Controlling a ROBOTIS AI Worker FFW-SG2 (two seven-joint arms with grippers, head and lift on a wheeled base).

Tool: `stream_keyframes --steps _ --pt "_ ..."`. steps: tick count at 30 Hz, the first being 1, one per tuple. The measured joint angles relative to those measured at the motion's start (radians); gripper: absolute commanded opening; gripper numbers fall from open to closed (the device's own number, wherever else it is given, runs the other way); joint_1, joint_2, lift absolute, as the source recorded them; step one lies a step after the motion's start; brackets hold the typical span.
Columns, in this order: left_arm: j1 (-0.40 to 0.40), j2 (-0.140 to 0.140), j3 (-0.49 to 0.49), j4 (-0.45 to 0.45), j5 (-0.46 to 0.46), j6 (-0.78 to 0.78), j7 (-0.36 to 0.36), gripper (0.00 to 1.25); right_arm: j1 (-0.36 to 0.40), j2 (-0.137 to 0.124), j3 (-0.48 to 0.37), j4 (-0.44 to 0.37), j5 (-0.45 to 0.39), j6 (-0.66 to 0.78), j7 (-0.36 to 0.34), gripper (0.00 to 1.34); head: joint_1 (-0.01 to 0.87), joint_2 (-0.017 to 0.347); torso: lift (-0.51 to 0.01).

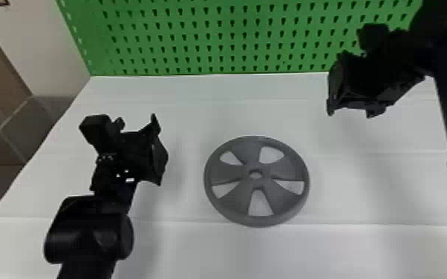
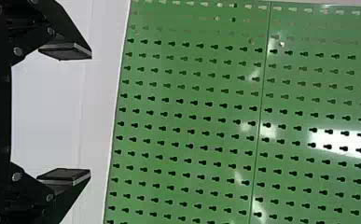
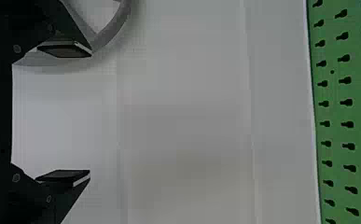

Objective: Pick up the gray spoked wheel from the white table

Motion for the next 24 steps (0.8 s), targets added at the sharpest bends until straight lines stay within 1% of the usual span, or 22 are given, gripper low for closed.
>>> stream_keyframes --steps 5,9,11,14,18,24 --pt "-0.001 0.007 -0.015 0.0 0.001 0.006 0.013 0.89 -0.016 -0.01 -0.017 0.096 -0.05 0.0 0.0 0.98 0.839 0.13 -0.065" --pt "-0.007 0.018 -0.035 0.0 0.004 0.009 0.026 0.89 -0.027 -0.029 -0.017 0.182 -0.101 0.0 -0.001 0.98 0.839 0.13 -0.065" --pt "-0.01 0.023 -0.043 0.0 0.005 0.01 0.029 0.89 -0.031 -0.04 -0.008 0.208 -0.116 0.0 -0.001 0.98 0.839 0.13 -0.065" --pt "-0.012 0.033 -0.054 0.0 0.01 0.013 0.035 0.89 -0.045 -0.057 0.033 0.251 -0.14 0.0 -0.001 0.98 0.839 0.13 -0.065" --pt "-0.013 0.05 -0.069 0.0 0.023 0.017 0.045 0.89 -0.07 -0.073 0.121 0.315 -0.184 0.0 -0.001 0.98 0.839 0.13 -0.065" --pt "-0.019 0.072 -0.1 0.0 0.041 0.02 0.069 0.89 -0.095 -0.082 0.24 0.36 -0.251 0.0 -0.001 0.98 0.839 0.13 -0.065"
